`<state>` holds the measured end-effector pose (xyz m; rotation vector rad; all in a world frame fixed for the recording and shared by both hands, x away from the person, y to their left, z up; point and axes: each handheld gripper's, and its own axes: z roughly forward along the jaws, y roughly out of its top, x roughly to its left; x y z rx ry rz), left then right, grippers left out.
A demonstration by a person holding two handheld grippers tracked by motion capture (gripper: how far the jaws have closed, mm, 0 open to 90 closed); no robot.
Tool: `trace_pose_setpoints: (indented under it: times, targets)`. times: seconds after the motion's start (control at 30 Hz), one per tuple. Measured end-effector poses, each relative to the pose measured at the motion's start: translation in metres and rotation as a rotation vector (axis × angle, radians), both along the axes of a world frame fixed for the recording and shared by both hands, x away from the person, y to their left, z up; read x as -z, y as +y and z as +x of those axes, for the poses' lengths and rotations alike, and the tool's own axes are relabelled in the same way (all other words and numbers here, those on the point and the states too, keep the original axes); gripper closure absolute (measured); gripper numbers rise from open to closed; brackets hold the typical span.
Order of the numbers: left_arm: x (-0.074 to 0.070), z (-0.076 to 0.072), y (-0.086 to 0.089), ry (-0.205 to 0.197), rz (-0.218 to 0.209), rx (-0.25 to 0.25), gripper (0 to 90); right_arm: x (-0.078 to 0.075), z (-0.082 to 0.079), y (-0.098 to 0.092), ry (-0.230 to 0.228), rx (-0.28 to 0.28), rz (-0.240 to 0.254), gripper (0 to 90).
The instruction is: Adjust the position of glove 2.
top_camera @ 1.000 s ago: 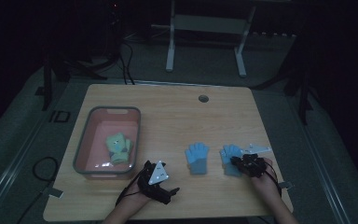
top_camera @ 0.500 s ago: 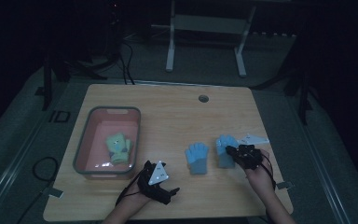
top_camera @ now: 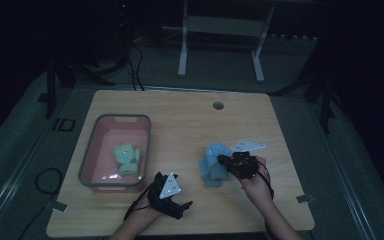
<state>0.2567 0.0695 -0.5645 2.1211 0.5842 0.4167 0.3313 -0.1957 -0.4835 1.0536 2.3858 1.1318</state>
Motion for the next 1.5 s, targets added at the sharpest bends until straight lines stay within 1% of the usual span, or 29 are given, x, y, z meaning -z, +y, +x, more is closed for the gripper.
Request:
trace_pose_setpoints:
  times: [0.03, 0.07, 0.13, 0.23, 0.43, 0.5, 0.57, 0.6, 0.63, 0.67, 0.73, 0.8, 0.97, 1.07, 1.1, 1.13, 1.17, 1.23, 1.27, 1.33, 1.37, 1.4, 1.43, 1.47, 1.5]
  targets:
    - [0.000, 0.000, 0.000, 0.001, -0.001, 0.001, 1.6, 0.001, 0.000, 0.004, 0.010, -0.006, 0.014, 86.3]
    - [0.000, 0.000, 0.000, -0.001, -0.002, 0.000, 1.6, 0.003, 0.000, 0.008, 0.014, -0.016, 0.012, 86.2]
    - [-0.001, 0.000, 0.001, -0.003, -0.003, 0.000, 1.6, 0.006, -0.001, 0.015, 0.008, -0.031, -0.011, 86.2]
    - [-0.001, -0.001, 0.001, -0.005, -0.003, 0.002, 1.6, 0.011, 0.000, 0.018, 0.021, -0.045, -0.031, 86.2]
    - [0.000, 0.000, 0.000, -0.002, -0.001, 0.005, 1.6, 0.024, 0.005, 0.015, 0.066, -0.047, -0.045, 86.0]
    - [0.000, -0.001, 0.000, -0.004, 0.005, 0.006, 1.5, 0.028, 0.007, 0.015, 0.079, -0.048, -0.048, 85.9]
    - [-0.001, -0.001, 0.000, -0.004, 0.002, 0.007, 1.6, 0.034, 0.009, 0.017, 0.095, -0.049, -0.055, 85.8]
    - [-0.001, -0.001, 0.000, -0.004, 0.002, 0.007, 1.6, 0.034, 0.009, 0.017, 0.095, -0.049, -0.055, 85.8]
    - [-0.001, -0.001, 0.000, -0.004, 0.002, 0.007, 1.6, 0.037, 0.011, 0.017, 0.103, -0.055, -0.063, 85.8]
    - [-0.001, -0.001, 0.000, -0.006, 0.002, 0.008, 1.6, 0.043, 0.013, 0.019, 0.126, -0.059, -0.078, 85.5]
    - [-0.001, -0.001, 0.000, -0.001, 0.002, 0.009, 1.5, 0.047, 0.013, 0.019, 0.130, -0.066, -0.092, 85.2]
    - [-0.001, -0.001, 0.000, -0.001, 0.002, 0.009, 1.6, 0.048, 0.014, 0.019, 0.131, -0.066, -0.096, 85.2]
    - [-0.001, -0.002, -0.003, 0.012, 0.006, 0.027, 1.6, 0.052, 0.016, 0.013, 0.142, -0.073, -0.083, 83.8]
    - [-0.001, -0.002, -0.005, 0.011, 0.016, 0.028, 1.5, 0.054, 0.017, 0.012, 0.155, -0.084, -0.085, 82.1]
    - [-0.001, -0.002, -0.005, 0.014, 0.016, 0.026, 1.5, 0.053, 0.017, 0.012, 0.154, -0.086, -0.084, 78.7]
    - [-0.001, -0.002, -0.005, 0.013, 0.012, 0.026, 1.5, 0.053, 0.017, 0.012, 0.154, -0.086, -0.084, 78.7]
    - [-0.001, -0.001, -0.005, 0.009, 0.002, 0.024, 1.5, 0.051, 0.017, 0.012, 0.149, -0.087, -0.083, 76.5]
    - [-0.002, -0.001, -0.005, -0.013, -0.013, 0.035, 1.6, 0.045, 0.015, 0.012, 0.127, -0.094, -0.083, 69.2]
    - [-0.003, -0.001, -0.006, -0.011, -0.010, 0.029, 1.6, 0.043, 0.014, 0.012, 0.116, -0.101, -0.084, 66.1]
    - [-0.006, 0.000, -0.006, 0.056, -0.013, 0.015, 1.6, 0.038, 0.013, 0.009, 0.097, -0.101, -0.078, 55.4]
    - [-0.007, 0.001, -0.007, 0.078, -0.021, 0.009, 1.6, 0.036, 0.013, 0.007, 0.089, -0.101, -0.070, 50.4]
    - [-0.007, 0.001, -0.007, 0.078, -0.021, 0.009, 1.6, 0.036, 0.013, 0.007, 0.089, -0.101, -0.070, 50.4]
    - [-0.009, 0.002, -0.008, 0.094, -0.021, 0.014, 1.6, 0.034, 0.013, 0.005, 0.081, -0.100, -0.058, 45.1]
    - [-0.010, 0.003, -0.010, 0.086, 0.004, 0.013, 1.6, 0.030, 0.013, -0.002, 0.084, -0.125, -0.026, 25.8]
    - [-0.011, 0.003, -0.011, 0.086, 0.007, 0.026, 1.6, 0.030, 0.013, -0.003, 0.085, -0.129, -0.024, 23.6]
